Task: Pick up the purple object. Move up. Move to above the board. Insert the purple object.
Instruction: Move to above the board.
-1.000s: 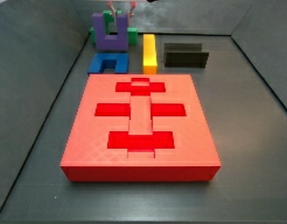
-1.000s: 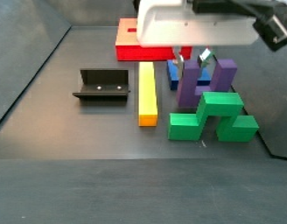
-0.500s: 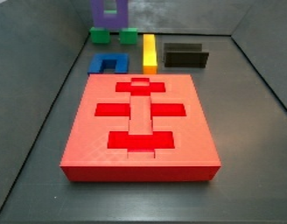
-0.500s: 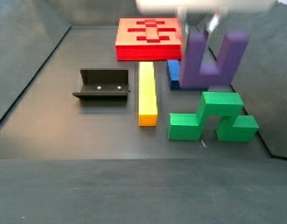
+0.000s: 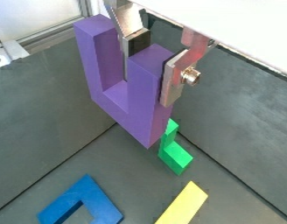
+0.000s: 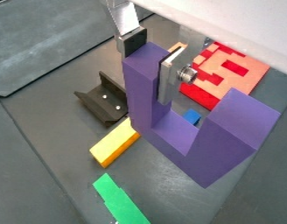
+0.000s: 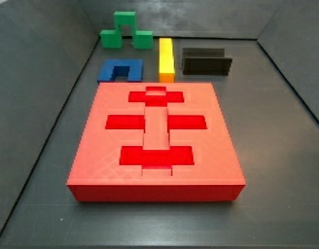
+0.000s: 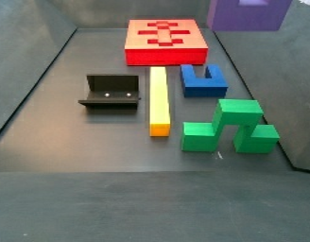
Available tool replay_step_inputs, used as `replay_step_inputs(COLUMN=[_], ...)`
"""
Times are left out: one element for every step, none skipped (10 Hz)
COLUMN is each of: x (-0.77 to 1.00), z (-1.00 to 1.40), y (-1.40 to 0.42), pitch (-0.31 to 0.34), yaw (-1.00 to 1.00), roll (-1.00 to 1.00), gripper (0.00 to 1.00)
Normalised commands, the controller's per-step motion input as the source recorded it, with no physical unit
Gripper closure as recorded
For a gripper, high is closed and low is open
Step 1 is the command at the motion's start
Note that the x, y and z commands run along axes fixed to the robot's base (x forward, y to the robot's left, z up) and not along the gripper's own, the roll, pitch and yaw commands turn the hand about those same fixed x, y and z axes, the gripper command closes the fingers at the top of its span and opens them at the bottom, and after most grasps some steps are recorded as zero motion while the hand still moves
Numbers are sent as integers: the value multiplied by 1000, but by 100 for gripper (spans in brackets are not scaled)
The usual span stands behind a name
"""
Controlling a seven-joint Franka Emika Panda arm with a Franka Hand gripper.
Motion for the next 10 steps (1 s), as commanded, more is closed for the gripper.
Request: replay_step_inputs(x=[257, 254, 261, 277, 286, 294, 319, 322, 348, 374], z=[187, 175, 181, 185, 182, 184, 195, 194, 204, 209], y=[-1400, -1400, -1400, -1400, -1400, -1400, -1400, -1400, -1400, -1400], pitch=[236, 225, 209, 168, 157, 154, 148, 142, 146, 142], yaw=[-146, -133, -60, -28, -21, -7, 0, 2, 7, -1], roll=[-19, -8, 24, -41, -15, 20, -25, -15, 21, 2], gripper=[100, 100, 100, 100, 100, 100, 100, 100, 100, 100])
